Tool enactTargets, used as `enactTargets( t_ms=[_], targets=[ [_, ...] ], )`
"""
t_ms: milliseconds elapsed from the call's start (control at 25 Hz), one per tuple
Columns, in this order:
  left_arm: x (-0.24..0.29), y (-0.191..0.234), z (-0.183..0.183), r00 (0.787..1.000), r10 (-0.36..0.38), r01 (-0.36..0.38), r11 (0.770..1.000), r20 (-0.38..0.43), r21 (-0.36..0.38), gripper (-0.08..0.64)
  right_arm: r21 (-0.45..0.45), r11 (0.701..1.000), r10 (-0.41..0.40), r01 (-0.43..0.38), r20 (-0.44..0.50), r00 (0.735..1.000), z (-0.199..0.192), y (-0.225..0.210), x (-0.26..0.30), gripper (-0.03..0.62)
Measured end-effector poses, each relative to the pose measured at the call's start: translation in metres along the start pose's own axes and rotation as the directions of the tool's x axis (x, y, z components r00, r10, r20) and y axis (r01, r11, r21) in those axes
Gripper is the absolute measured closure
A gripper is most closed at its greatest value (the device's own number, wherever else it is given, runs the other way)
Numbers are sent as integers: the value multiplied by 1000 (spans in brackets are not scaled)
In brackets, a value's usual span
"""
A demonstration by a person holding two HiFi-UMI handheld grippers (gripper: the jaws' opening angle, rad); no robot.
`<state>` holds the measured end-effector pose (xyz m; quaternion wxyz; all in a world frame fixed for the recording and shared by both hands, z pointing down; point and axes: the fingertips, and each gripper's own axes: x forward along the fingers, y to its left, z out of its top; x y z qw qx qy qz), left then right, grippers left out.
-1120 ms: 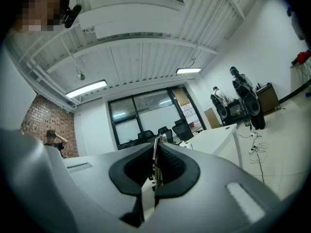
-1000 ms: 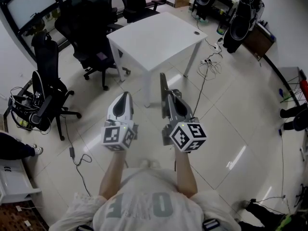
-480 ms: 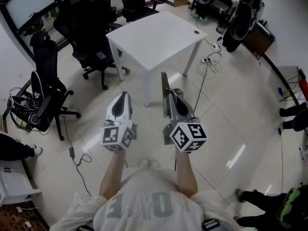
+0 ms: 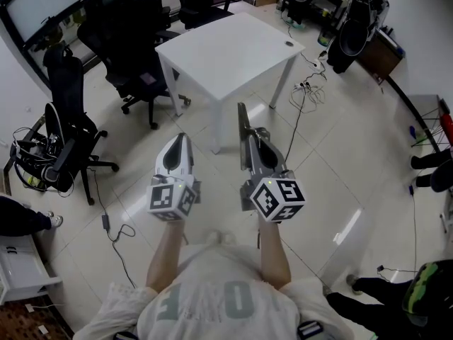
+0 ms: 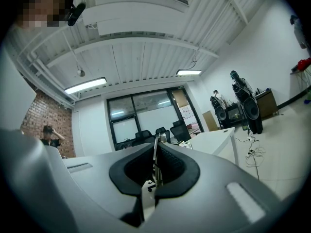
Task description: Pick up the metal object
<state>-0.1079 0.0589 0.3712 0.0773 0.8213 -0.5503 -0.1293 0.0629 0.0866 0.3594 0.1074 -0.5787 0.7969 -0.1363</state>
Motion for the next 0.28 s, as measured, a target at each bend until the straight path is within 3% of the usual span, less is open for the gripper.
enactTargets(
  t_ms=[280],
  targets=[
    [-2, -2, 1, 1000, -4, 4, 1000, -2, 5, 559, 4, 1000, -5, 5, 11, 1000, 3, -1, -4, 569]
  ],
)
